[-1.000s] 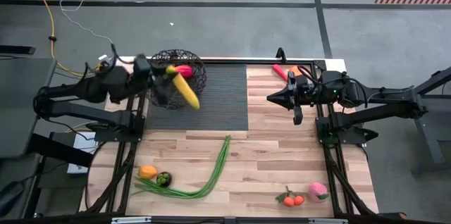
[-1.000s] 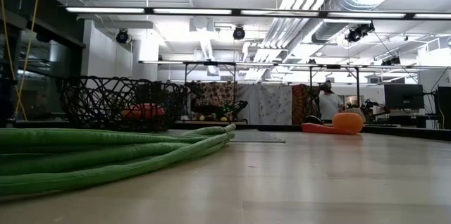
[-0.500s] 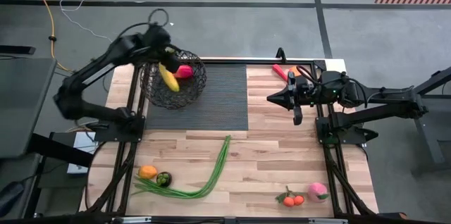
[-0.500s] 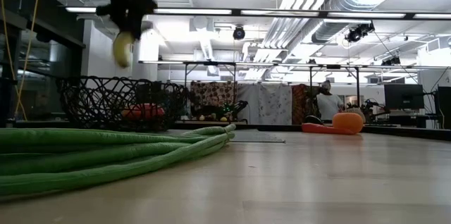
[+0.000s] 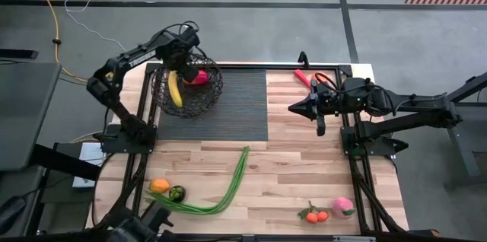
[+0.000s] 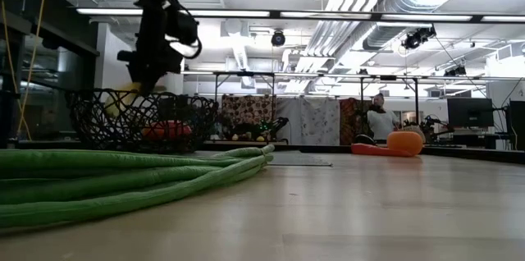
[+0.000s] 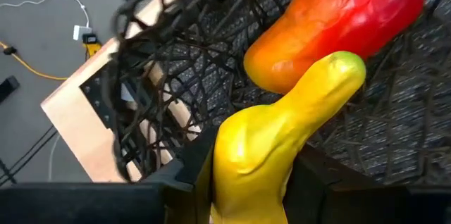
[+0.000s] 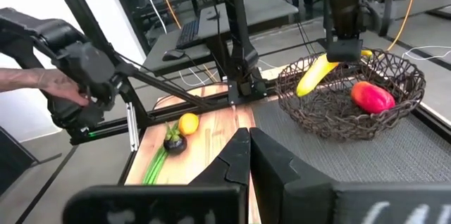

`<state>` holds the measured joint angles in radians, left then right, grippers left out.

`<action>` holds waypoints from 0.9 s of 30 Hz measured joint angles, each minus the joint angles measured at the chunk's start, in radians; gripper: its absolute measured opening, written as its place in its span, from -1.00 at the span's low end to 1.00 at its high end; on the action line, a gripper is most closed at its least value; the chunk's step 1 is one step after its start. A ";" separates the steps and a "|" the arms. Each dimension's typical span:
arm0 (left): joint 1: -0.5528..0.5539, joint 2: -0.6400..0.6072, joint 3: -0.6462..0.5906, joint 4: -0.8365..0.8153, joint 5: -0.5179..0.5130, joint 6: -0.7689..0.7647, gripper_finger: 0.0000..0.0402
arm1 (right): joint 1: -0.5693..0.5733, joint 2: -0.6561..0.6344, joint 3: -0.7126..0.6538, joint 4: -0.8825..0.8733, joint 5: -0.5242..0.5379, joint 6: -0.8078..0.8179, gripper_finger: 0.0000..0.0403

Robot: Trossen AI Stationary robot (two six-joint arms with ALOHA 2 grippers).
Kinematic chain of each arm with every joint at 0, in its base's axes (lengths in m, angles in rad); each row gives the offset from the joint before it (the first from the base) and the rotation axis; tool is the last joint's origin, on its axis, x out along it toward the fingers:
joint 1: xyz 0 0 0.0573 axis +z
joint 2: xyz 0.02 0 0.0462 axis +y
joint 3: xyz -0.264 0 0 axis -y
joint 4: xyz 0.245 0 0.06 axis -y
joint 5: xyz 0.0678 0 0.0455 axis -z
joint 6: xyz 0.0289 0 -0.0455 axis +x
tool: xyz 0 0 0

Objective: Build produce basket
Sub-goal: Put the yellow banana into the black basket

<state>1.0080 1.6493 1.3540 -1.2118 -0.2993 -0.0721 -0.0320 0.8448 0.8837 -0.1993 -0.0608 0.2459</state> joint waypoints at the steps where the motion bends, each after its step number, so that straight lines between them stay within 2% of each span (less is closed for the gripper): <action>1: 0.000 0.013 0.000 0.000 0.000 0.006 -0.45 | 0.000 0.000 0.000 0.000 0.000 0.000 -1.00; 12: 0.000 0.117 0.000 0.014 -0.094 0.058 -0.45 | 0.000 0.000 0.000 0.000 0.031 0.000 -1.00; 27: 0.002 0.198 0.000 0.052 -0.177 0.147 -0.45 | 0.000 0.000 0.000 0.000 0.032 0.042 -1.00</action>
<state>1.0103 1.8475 1.3540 -1.1593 -0.4763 0.0750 -0.0322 0.8448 0.8837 -0.1993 -0.0292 0.2882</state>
